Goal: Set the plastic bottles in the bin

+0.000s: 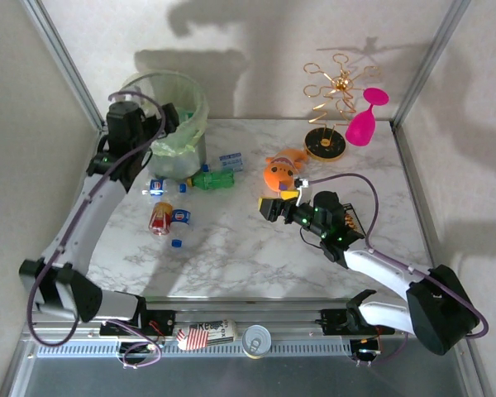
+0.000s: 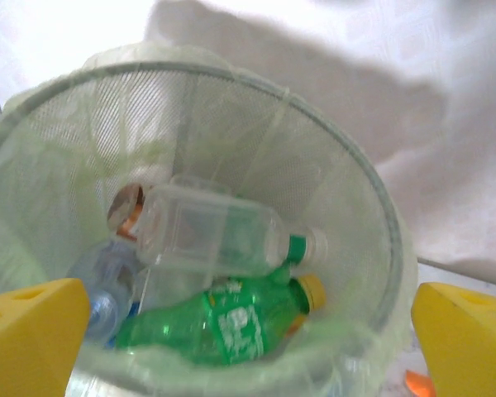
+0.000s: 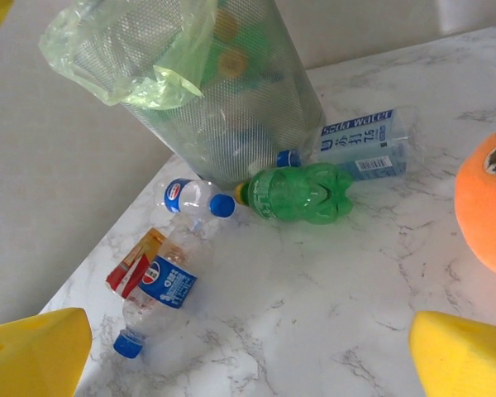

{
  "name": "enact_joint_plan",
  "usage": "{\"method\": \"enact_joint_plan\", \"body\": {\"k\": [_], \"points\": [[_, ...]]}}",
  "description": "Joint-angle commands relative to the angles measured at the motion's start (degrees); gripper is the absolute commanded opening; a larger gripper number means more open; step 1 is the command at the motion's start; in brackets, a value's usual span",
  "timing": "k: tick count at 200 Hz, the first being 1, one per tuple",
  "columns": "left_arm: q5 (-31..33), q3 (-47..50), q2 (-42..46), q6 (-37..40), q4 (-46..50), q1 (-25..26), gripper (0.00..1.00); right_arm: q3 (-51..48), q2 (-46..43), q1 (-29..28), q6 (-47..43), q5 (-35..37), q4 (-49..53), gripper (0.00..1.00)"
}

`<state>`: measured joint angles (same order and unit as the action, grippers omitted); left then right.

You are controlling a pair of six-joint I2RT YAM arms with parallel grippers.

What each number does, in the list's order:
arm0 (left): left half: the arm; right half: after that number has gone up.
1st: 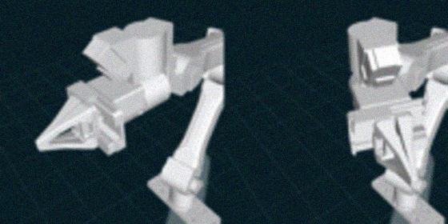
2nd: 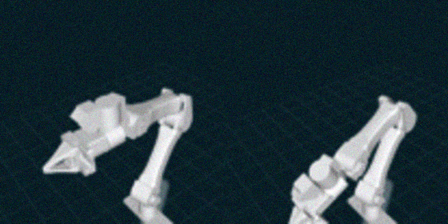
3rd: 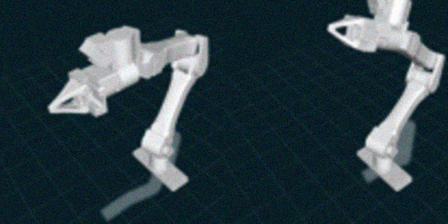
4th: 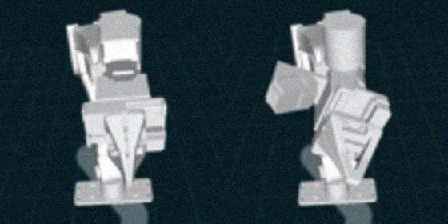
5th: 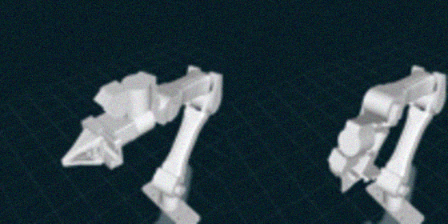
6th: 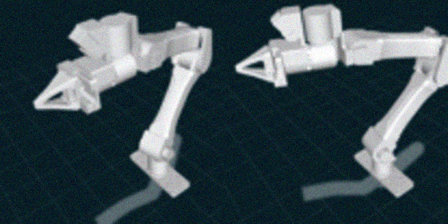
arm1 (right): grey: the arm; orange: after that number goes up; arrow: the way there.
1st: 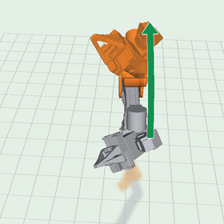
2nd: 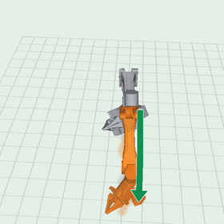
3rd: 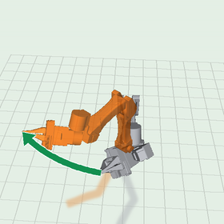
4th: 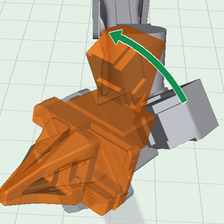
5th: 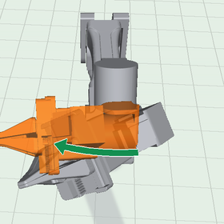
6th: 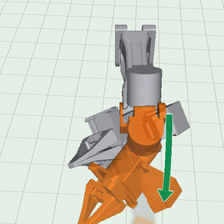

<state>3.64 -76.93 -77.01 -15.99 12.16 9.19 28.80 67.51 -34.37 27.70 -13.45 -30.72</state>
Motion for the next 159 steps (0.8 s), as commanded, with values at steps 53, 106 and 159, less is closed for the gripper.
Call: {"method": "enact_joint_plan", "body": {"k": [53, 106, 159], "points": [[-4.28, 22.78, 16.36, -3.7, -0.73, 0.29, 1.0, 5.06, 7.45, 0.09, 2.51, -0.78, -4.3, 0.99], [-4.56, 35.09, 22.31, -6.81, -3.58, 0.8, 0.98, 7.25, 11.11, 0.0, 5.59, -1.59, -4.8, 0.99], [-3.57, 42.7, 16.7, -10.48, -8.85, 4.94, 0.92, 9.46, 13.3, -0.35, 7.35, -1.49, -3.73, 0.99]]}}
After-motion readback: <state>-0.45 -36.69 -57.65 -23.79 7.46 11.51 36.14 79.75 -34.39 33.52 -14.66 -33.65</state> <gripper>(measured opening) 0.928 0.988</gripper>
